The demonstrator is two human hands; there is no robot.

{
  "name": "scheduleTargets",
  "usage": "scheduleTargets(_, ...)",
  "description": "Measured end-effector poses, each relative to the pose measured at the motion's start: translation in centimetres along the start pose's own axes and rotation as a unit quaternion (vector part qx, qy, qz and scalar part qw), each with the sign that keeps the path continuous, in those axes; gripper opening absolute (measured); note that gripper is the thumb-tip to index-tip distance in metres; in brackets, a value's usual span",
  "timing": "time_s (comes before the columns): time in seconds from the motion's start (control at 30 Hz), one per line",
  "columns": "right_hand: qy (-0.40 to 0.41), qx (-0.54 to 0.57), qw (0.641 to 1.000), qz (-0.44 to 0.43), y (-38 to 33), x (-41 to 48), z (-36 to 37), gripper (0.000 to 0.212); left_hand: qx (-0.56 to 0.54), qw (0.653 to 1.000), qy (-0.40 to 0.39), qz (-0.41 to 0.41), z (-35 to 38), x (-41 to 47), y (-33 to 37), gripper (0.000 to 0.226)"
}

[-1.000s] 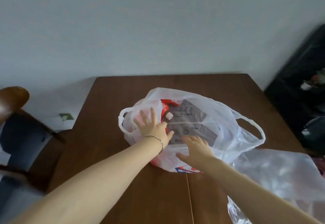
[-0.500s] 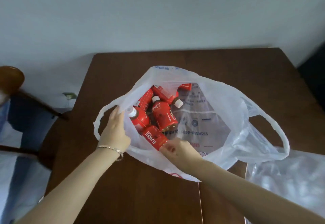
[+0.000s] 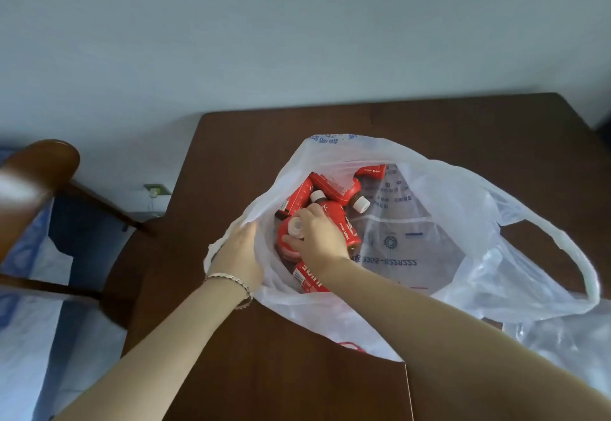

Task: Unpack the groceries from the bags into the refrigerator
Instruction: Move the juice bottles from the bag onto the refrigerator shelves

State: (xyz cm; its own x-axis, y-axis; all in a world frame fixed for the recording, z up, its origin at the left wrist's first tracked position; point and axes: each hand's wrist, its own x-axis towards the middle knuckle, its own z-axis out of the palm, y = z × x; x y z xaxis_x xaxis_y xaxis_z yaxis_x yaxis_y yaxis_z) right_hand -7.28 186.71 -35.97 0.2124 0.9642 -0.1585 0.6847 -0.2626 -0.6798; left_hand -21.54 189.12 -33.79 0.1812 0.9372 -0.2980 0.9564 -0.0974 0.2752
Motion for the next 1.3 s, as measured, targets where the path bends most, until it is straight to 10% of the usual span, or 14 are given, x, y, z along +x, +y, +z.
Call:
scheduleTargets(0.2,0.098,0.133,0.986,0.024,1.5,-4.4,-5.2,0.031,0.128,0.984,-0.119,0.027,3.1,-1.4,-4.4,0.077)
scheduleTargets(0.27,0.118,0.124,0.985,0.012,1.7,-5.6,-7.4,0.029,0.167,0.983,-0.038,0.064,4.2,-2.3,-4.3,0.084)
scheduleTargets(0.37,0.111,0.081,0.99,0.014,3.2,-6.3,-9.7,0.025,0.106,0.958,0.129,0.234,3.3,-3.0,-1.3,0.052)
scheduleTargets(0.47,0.061,0.019,0.998,0.024,5.4,-7.3,-10.0,0.026,-0.034,0.926,0.054,0.371,2.6,-4.0,3.5,0.031)
scheduleTargets(0.6,-0.002,-0.054,0.996,0.074,8.4,-8.9,-9.1,0.023,0.282,0.818,-0.145,0.48,6.5,-3.7,6.8,0.045)
scheduleTargets(0.7,-0.011,-0.069,0.993,0.093,9.7,-10.0,-9.1,0.021,0.423,0.754,-0.138,0.483,8.3,-3.3,8.0,0.045)
scheduleTargets(0.9,-0.05,-0.199,0.979,0.013,9.4,-11.4,-8.4,0.029,0.341,0.847,-0.099,0.396,8.0,-2.6,8.0,0.039)
scheduleTargets(1.03,-0.036,-0.192,0.98,-0.023,8.9,-11.1,-7.5,0.048,0.013,0.938,-0.08,0.336,5.9,-2.9,7.4,0.039)
scheduleTargets(1.3,0.019,-0.271,0.934,-0.231,10.1,-9.6,-7.2,0.062,-0.292,0.919,-0.168,0.207,7.1,-4.7,7.0,0.036)
